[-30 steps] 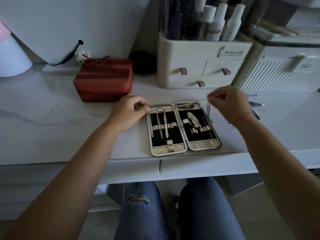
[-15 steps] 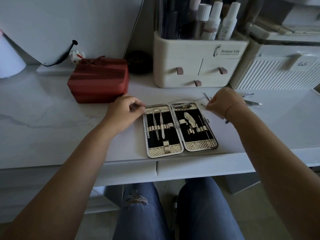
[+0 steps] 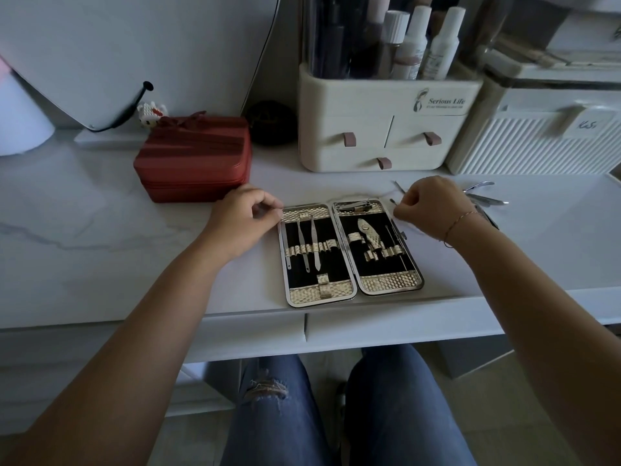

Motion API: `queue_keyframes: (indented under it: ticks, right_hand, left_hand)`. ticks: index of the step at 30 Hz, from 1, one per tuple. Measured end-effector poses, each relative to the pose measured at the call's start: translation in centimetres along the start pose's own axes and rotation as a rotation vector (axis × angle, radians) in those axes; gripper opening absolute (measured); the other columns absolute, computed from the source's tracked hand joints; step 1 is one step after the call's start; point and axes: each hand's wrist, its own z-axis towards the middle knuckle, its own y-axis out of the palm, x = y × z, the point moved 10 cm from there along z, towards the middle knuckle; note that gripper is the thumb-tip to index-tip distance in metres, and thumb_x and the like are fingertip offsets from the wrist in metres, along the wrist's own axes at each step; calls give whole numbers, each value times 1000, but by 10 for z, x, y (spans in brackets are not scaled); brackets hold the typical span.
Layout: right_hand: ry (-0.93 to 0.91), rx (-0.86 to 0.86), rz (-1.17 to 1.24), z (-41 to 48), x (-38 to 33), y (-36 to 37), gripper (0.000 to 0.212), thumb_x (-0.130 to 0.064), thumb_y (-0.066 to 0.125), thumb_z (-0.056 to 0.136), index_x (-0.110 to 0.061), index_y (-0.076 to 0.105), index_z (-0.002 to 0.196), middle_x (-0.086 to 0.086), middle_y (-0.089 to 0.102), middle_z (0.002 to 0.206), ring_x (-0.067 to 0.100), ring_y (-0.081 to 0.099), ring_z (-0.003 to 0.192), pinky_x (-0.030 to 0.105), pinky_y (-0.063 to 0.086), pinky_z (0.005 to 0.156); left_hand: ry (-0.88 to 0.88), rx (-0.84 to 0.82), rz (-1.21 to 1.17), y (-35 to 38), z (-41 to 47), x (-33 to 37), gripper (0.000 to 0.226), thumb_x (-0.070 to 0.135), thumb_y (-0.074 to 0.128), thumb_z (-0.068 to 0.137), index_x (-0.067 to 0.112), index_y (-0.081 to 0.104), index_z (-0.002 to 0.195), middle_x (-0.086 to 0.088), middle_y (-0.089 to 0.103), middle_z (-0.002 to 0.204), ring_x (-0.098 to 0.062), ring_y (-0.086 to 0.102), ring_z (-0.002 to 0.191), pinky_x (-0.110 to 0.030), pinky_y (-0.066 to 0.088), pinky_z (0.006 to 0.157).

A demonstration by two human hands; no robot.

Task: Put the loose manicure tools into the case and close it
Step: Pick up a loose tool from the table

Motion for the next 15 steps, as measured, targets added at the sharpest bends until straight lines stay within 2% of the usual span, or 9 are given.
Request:
queue_keyframes:
  ticks: [3,5,9,15]
  right_hand:
    - [-20,26,199,0,1,-7,18,-15,61,77,-2,69,69,11,63,56,14,47,43,29,47,46]
    - [-12,21,383,-1,3,-7,13,-11,58,78,-5,67,70,9,68,60,9,49,42,24,47,47]
    - [-25,-87,791,-4,-2,-2,4,-2,59,85,-2,63,86,4,70,64,6,49,42,15,43,45]
    - [-74,-295,1133,-13,-22,7,28,1,55,89,-10,61,113,7,70,69,7,56,49,18,49,51]
  left_hand:
    - [0,-6,-5,0,0,0,5,22,66,83,25,68,87,15,51,84,-10,55,83,-30,43,85]
    - [-1,-4,-3,0,0,1,6,22,66,83,22,69,88,14,51,84,-12,56,84,-31,44,86]
    - [-3,4,-5,-1,0,2,8,20,67,83,18,70,90,12,51,84,-16,57,86,-32,44,87]
    - [1,1,-15,-1,0,2,7,20,67,83,20,70,89,12,52,84,-16,57,86,-31,43,86]
